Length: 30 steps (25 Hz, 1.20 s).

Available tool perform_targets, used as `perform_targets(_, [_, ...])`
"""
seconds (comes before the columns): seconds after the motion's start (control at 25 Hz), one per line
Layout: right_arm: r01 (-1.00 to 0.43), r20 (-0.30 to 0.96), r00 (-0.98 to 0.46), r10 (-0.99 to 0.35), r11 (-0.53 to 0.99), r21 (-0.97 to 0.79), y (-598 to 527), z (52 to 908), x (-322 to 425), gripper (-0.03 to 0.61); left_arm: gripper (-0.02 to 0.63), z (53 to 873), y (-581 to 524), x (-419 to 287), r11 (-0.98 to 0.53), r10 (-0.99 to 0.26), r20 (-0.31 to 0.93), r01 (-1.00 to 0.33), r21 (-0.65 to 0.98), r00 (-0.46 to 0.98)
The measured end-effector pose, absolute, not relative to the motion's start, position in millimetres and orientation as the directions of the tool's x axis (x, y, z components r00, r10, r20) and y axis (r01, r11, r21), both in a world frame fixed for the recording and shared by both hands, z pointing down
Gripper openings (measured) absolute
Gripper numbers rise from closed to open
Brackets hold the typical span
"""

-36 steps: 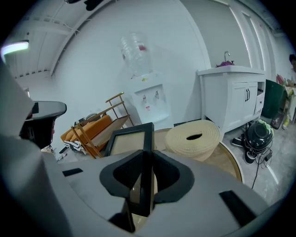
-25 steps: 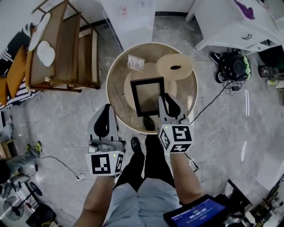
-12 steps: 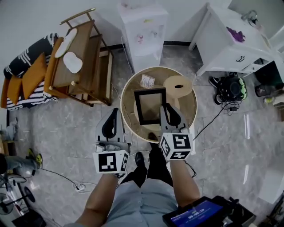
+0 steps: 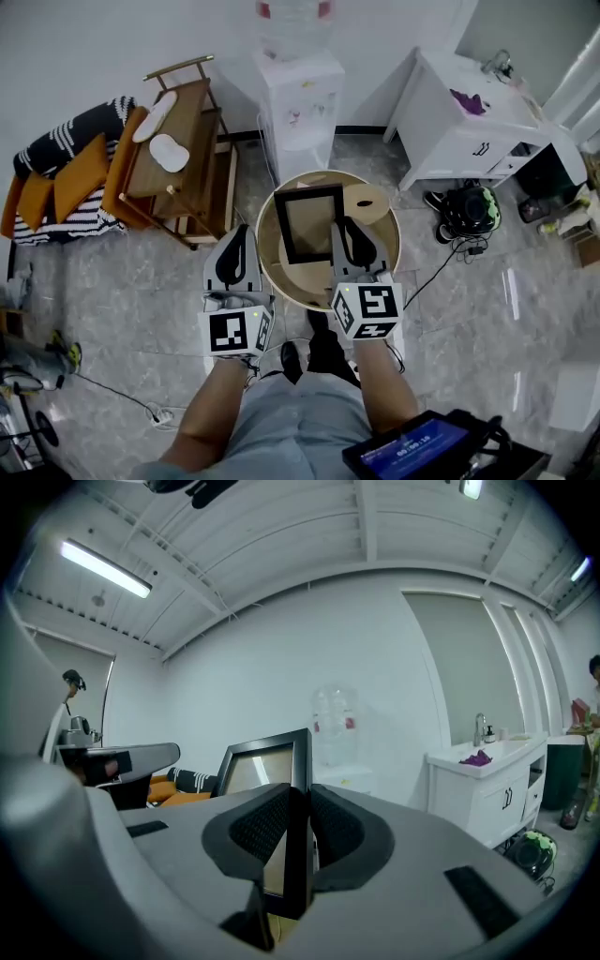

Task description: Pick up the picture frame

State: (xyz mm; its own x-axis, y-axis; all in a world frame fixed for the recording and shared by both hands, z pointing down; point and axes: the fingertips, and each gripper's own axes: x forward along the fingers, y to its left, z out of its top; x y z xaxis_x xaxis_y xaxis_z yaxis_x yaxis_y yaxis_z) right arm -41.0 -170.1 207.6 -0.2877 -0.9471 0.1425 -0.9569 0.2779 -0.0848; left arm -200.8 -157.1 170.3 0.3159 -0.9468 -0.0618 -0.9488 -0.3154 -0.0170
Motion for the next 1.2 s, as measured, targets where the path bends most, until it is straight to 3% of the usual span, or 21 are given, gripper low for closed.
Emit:
perform_targets(0.64, [-0.960, -0.126, -0.279, -0.952, 0.276, 0.043, -94.0, 68.5, -68.7, 0.084, 0.011, 64.2, -98.7, -231.5, -0.318, -0.914, -0.255, -0.948, -0.026, 0.314])
perform_targets(1.2, [-0.969, -0.148, -0.248, -0.958, 0.240, 0.065, -77.7, 56.3, -65.2, 0.084, 0.011, 39.1, -85.5, -224.0, -0.357, -0.894, -0.283, -0.934, -0.019, 0.347])
